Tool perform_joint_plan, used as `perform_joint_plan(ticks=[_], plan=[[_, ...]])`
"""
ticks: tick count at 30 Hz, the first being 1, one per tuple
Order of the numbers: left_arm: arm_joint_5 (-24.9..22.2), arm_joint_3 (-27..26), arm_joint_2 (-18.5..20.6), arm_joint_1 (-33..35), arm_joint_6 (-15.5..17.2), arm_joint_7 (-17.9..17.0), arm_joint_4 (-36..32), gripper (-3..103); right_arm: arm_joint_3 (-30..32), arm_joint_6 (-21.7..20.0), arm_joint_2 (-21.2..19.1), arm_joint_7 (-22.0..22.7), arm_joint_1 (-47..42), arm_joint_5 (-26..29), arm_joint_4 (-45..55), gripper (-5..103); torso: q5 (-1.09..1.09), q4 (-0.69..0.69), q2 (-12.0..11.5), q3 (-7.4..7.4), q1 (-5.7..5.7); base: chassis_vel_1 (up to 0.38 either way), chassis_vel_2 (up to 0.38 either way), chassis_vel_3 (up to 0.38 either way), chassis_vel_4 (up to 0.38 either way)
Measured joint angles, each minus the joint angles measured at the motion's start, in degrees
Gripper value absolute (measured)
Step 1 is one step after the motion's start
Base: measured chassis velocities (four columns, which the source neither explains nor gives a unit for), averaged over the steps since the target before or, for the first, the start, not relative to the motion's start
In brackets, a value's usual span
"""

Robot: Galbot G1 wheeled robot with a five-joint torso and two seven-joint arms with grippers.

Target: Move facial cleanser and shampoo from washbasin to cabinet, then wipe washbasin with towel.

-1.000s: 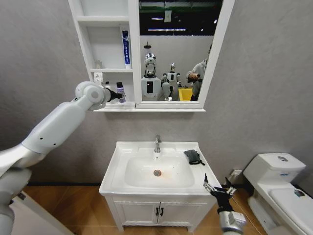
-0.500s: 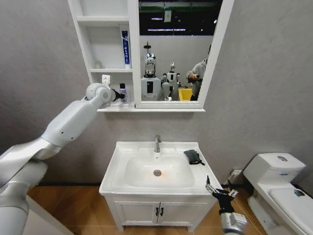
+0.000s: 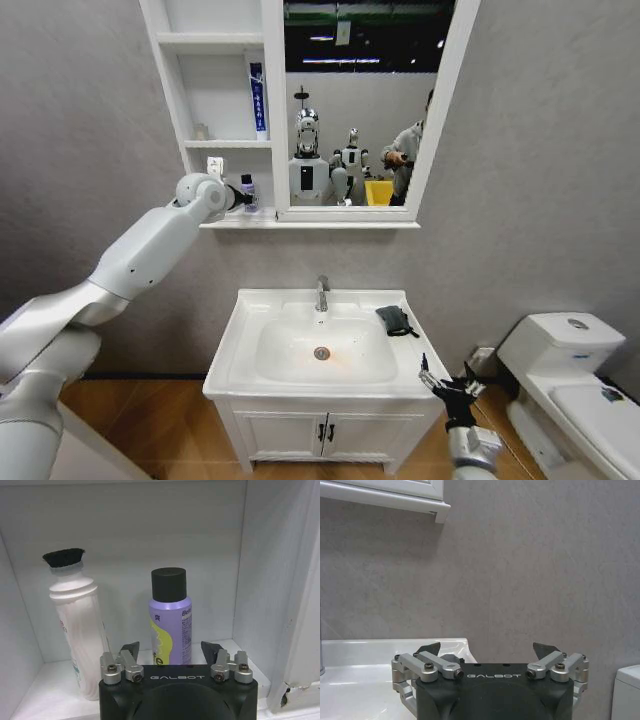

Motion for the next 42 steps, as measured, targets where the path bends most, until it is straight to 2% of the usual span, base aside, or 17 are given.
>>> perform_joint_plan(ticks=[2, 4, 7, 12, 15, 16, 18, 19, 22, 23, 25, 26, 29, 30, 32, 35, 42], plan=[[-0.19, -1.50, 2.42, 1.94, 0.00, -0.76, -3.94, 84, 0.11, 0.01, 0.03, -0.02, -0.21, 0.05, 0.22, 100, 0.01, -0.01, 0.00, 0.00, 0.00, 0.000, 0.000, 0.000, 0.000], [-0.31, -2.34, 4.05, 3.12, 0.00, -0.98, -6.23, 84, 0.17, 0.02, 0.03, -0.02, -0.29, 0.07, 0.32, 100, 0.00, 0.01, 0.00, 0.00, 0.00, 0.000, 0.000, 0.000, 0.000], [-0.73, -7.95, 11.48, 9.97, -2.12, -0.58, -15.84, 98, 0.22, -0.83, 0.01, 0.06, -0.81, 0.51, 1.03, 100, -0.01, 0.03, 0.01, -0.01, 0.00, 0.000, 0.000, 0.000, 0.000], [1.61, -15.55, 17.86, 20.40, -6.73, 1.12, -26.71, 100, 0.00, -1.40, 0.05, 0.43, -1.25, 1.15, 1.68, 100, -0.03, 0.05, 0.01, -0.01, 0.00, 0.000, 0.000, 0.000, 0.000], [3.98, -26.31, 23.37, 38.03, -14.74, 2.34, -40.45, 100, -0.05, -1.17, 0.10, -0.05, -1.95, 1.14, 2.23, 100, 0.01, 0.02, 0.02, -0.02, -0.02, 0.000, 0.000, 0.000, 0.000], [3.98, -26.31, 23.37, 38.03, -14.74, 2.34, -40.45, 100, -0.05, -1.17, 0.10, -0.05, -1.95, 1.14, 2.23, 100, 0.01, 0.02, 0.02, -0.02, -0.02, 0.000, 0.000, 0.000, 0.000], [9.91, -38.80, 23.94, 55.73, -19.73, 3.94, -48.13, 100, -0.13, -0.86, 0.22, -0.64, -2.65, 0.99, 2.59, 100, -0.02, 0.00, 0.02, -0.02, -0.02, 0.000, 0.000, 0.000, 0.000], [9.91, -38.80, 23.94, 55.73, -19.73, 3.94, -48.13, 100, -0.13, -0.86, 0.22, -0.64, -2.65, 0.99, 2.59, 100, -0.02, 0.00, 0.02, -0.02, -0.02, 0.000, 0.000, 0.000, 0.000], [19.30, -53.36, 21.16, 79.05, -21.85, 7.23, -53.88, 100, -0.13, -0.47, 0.15, -1.42, -3.37, 0.12, 3.12, 100, -0.03, 0.00, 0.02, -0.01, -0.02, 0.000, 0.000, 0.000, 0.000], [19.30, -53.36, 21.16, 79.05, -21.85, 7.23, -53.88, 100, -0.13, -0.47, 0.15, -1.42, -3.37, 0.12, 3.12, 100, -0.03, 0.00, 0.02, -0.01, -0.02, 0.000, 0.000, 0.000, 0.000], [25.15, -63.14, 16.64, 94.51, -23.09, 9.50, -56.66, 100, -0.05, -0.55, 0.00, -1.49, -3.39, 0.09, 3.59, 100, 0.02, 0.01, 0.02, -0.02, -0.02, 0.000, 0.000, 0.000, 0.000], [25.15, -63.14, 16.64, 94.51, -23.09, 9.50, -56.66, 100, -0.05, -0.55, 0.00, -1.49, -3.39, 0.09, 3.59, 100, 0.02, 0.01, 0.02, -0.02, -0.02, 0.000, 0.000, 0.000, 0.000], [34.65, -71.84, 6.16, 110.71, -24.71, 14.07, -58.65, 100, 0.27, -1.39, -0.60, -1.50, -3.93, 0.32, 4.44, 100, 0.00, 0.04, 0.02, -0.02, -0.02, 0.000, 0.000, 0.000, 0.000], [34.65, -71.84, 6.16, 110.71, -24.71, 14.07, -58.65, 100, 0.27, -1.39, -0.60, -1.50, -3.93, 0.32, 4.44, 100, 0.00, 0.04, 0.02, -0.02, -0.02, 0.000, 0.000, 0.000, 0.000], [39.46, -74.00, -1.25, 117.12, -25.64, 17.19, -59.86, 100, 0.62, -1.63, -1.27, -1.51, -4.02, 0.82, 5.02, 100, -0.01, 0.05, 0.02, -0.02, -0.03, 0.000, 0.000, 0.000, 0.000], [41.80, -74.63, -5.95, 120.43, -26.19, 18.97, -61.54, 100, 0.75, -1.87, -1.93, -1.52, -4.02, 1.32, 5.72, 100, 0.01, 0.02, 0.02, -0.01, -0.02, 0.000, 0.000, 0.000, 0.000], [43.77, -75.25, -13.43, 123.70, -26.16, 20.11, -66.53, 100, 0.29, -2.73, -2.92, -2.04, -4.08, 3.31, 7.66, 100, 0.02, 0.00, 0.01, 0.00, 0.00, 0.000, 0.000, 0.000, 0.000]])
